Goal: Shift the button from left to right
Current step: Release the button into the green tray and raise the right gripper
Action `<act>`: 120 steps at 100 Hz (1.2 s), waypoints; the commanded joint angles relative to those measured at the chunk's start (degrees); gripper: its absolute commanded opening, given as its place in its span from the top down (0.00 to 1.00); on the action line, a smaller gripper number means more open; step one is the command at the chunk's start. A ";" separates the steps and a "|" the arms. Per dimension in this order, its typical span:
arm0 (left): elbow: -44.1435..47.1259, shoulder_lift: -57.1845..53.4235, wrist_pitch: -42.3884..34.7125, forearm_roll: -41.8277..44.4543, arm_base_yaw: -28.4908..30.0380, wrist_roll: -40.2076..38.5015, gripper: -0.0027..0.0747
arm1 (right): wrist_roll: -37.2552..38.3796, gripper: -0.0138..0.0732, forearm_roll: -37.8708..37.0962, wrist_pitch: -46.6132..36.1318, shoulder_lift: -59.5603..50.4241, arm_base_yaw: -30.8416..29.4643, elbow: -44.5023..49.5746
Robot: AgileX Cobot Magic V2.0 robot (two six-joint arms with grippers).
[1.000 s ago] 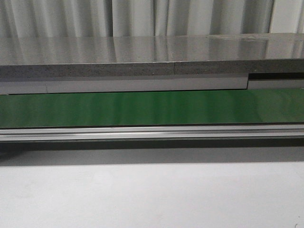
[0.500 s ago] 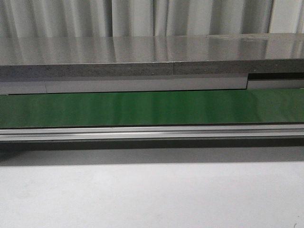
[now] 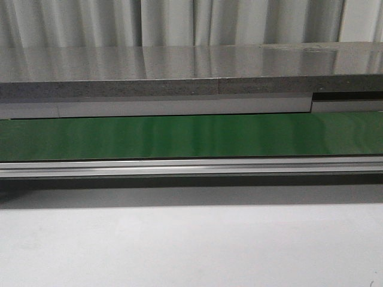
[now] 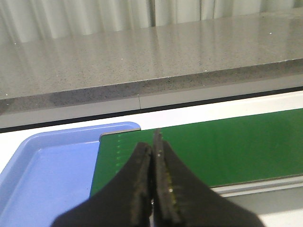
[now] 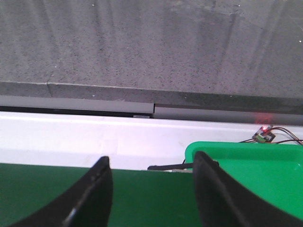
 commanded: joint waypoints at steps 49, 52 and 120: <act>-1.67 0.37 -4.42 -0.26 -0.43 -0.05 0.99 | -0.61 0.38 0.57 0.14 -40.16 0.26 23.09; -1.67 0.37 -4.42 -0.26 -0.43 -0.05 0.99 | -0.61 0.38 0.57 1.18 -41.70 0.26 23.29; -1.67 0.37 -4.42 -0.26 -0.43 -0.05 0.99 | -0.61 0.92 0.57 6.00 -44.45 0.26 23.35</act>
